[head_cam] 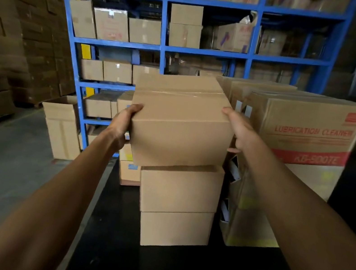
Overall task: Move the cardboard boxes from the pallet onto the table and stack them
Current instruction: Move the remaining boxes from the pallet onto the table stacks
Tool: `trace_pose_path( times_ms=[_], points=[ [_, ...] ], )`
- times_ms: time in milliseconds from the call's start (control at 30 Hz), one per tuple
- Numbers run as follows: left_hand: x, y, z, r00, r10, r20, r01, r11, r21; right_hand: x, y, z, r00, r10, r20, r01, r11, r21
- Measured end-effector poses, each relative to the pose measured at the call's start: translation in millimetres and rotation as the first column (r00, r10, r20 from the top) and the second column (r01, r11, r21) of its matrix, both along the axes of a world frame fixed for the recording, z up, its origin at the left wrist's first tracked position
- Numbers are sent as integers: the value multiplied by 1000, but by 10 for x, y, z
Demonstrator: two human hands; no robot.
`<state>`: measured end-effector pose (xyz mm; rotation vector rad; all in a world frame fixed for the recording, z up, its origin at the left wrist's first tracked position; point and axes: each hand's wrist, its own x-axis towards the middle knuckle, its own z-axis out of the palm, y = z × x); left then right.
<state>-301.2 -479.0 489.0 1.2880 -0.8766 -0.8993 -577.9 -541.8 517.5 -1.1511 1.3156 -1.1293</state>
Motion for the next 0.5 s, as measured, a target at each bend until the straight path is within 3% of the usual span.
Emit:
trace_pose_path(
  times_ms=[300,400,500],
  points=[
    [-143,-371,-254,998,23,-53,-21,999,44,-121,-399,-392,997,74,14,-74,997,18],
    [-192,-367,-345,998,-57,-6,56,998,-24,-160,-496,-568,993,94,-71,-102,987,-123],
    [-169,-340,-523,999,-29,39,31,997,-67,-206,-563,-806,977,110,-184,-150,963,-224]
  ],
)
